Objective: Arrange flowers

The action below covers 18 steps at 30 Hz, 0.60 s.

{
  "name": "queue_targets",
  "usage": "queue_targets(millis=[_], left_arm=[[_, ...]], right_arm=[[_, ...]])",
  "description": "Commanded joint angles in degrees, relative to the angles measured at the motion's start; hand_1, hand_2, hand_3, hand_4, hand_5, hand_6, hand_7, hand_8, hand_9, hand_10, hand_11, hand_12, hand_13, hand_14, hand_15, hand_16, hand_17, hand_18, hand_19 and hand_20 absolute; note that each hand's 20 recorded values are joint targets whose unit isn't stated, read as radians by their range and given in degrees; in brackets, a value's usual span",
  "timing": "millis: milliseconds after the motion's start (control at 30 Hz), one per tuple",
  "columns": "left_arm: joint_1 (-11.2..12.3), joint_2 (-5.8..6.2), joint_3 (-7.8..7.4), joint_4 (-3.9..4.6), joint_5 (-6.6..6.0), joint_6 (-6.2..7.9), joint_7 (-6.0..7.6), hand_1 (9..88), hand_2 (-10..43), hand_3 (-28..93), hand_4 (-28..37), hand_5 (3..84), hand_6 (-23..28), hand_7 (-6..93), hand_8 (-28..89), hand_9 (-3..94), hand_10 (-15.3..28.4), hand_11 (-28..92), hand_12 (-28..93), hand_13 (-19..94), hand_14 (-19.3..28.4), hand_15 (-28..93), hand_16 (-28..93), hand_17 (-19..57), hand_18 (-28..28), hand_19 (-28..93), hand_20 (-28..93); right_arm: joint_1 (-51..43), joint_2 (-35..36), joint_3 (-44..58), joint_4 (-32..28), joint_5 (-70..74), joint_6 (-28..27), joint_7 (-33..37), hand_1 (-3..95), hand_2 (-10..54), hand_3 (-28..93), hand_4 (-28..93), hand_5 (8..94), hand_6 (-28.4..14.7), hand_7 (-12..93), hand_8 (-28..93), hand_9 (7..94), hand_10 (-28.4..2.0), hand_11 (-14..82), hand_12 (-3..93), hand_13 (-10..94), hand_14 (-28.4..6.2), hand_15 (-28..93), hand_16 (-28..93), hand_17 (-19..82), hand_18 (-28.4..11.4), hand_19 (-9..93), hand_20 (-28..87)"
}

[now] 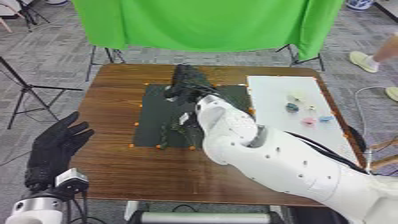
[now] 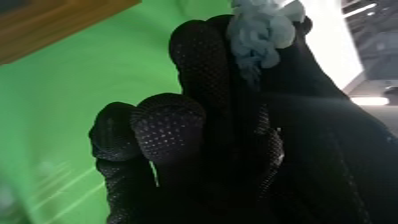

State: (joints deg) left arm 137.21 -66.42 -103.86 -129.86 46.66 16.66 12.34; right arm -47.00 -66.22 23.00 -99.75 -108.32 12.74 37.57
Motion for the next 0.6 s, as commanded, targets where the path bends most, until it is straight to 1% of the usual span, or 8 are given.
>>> queue_targets(millis=[33,100,200,233,300,400,467,600], left_arm=[[-2.52,-0.10,1.79,2.57,-0.12,-0.22,-0.98,24.3,6.2,81,-22.1,41.1,10.9,16.0,-10,38.9,20.4,31,10,29,26.7,57,-10,-8.2,23.6,60,2],[-2.48,-0.23,2.11,2.67,-0.44,-0.36,-0.75,24.1,6.5,81,-22.4,41.1,10.9,16.1,-10,38.9,20.3,31,10,29,26.7,57,-10,-8.2,23.7,60,2],[-2.67,-0.67,1.90,2.86,0.23,-1.22,-1.74,24.1,6.6,81,-22.7,41.1,10.9,16.1,-10,38.9,20.4,32,11,29,26.8,57,-10,-8.2,23.7,60,2],[-2.81,-0.26,2.10,2.99,-0.04,-1.14,-1.27,23.9,6.6,81,-22.8,41.1,10.9,16.1,-10,38.9,20.4,32,10,29,26.8,57,-10,-8.2,23.7,60,2],[-3.06,-0.29,2.09,3.06,0.43,-1.21,-1.47,23.7,6.6,81,-22.9,41.0,10.9,16.1,-10,38.9,20.4,31,10,29,26.8,57,-10,-8.2,23.7,60,2],[-2.94,-0.04,2.09,2.98,0.09,-0.96,-0.97,23.7,6.5,81,-22.8,41.0,10.9,16.1,-10,38.9,20.3,32,10,29,26.8,57,-10,-8.2,23.7,60,2],[-2.62,-0.52,1.48,2.81,0.33,-1.33,-1.20,23.8,6.5,81,-22.6,41.0,10.9,16.1,-10,38.9,20.3,32,10,29,26.8,57,-10,-8.2,23.7,60,2],[-2.75,-0.52,1.70,2.97,0.14,-1.55,-1.19,23.9,6.5,81,-22.5,41.0,10.9,16.1,-10,38.9,20.3,32,10,29,26.8,57,-10,-8.2,23.7,60,2]], right_arm=[[-3.82,-8.03,0.90,2.80,1.04,-2.06,0.76,50.9,-9.5,82,-28,81.2,-1.1,28,1,85.8,-11.6,34.4,29.7,76,-8.5,79,16,40,-23.6,93,53],[-5.74,-8.90,1.67,3.34,1.76,-2.58,2.23,50.7,-9.5,82,-28,81.3,-1.0,28,1,85.7,-11.6,35.3,29.8,76,-8.4,79,16,40,-23.6,93,54],[-8.14,-9.26,2.55,4.29,0.02,-5.45,2.75,50.7,-9.5,82,-28,81.3,-0.9,28,1,85.4,-11.8,37.5,29.6,76,-8.5,80,16,40,-23.6,93,54],[-7.98,-9.21,2.14,4.71,0.11,-5.37,3.03,50.7,-9.5,82,-28,81.3,-0.9,28,1,85.3,-11.8,38.1,29.5,76,-8.4,80,16,40,-23.6,93,54],[-8.01,-9.08,1.93,5.47,1.46,-5.89,3.78,50.7,-9.5,82,-28,81.4,-0.8,28,1,85.2,-11.8,39.0,29.4,76,-8.5,80,16,40,-23.6,93,54],[-8.12,-9.18,2.01,6.57,3.58,-5.38,6.01,50.6,-9.5,82,-28,81.1,-0.7,28,1,85.0,-11.7,39.8,29.3,76,-8.4,80,16,39,-23.6,93,54],[-8.67,-9.38,2.53,7.19,2.83,-6.93,6.54,50.6,-9.5,82,-28,81.1,-0.7,27,1,84.7,-11.7,40.4,29.1,76,-8.5,81,16,39,-23.5,93,54],[-7.57,-9.37,1.55,8.12,3.18,-6.39,7.48,50.5,-9.5,82,-28,80.9,-0.8,27,1,84.5,-11.7,41.1,28.8,76,-8.5,81,16,39,-23.3,93,54]])
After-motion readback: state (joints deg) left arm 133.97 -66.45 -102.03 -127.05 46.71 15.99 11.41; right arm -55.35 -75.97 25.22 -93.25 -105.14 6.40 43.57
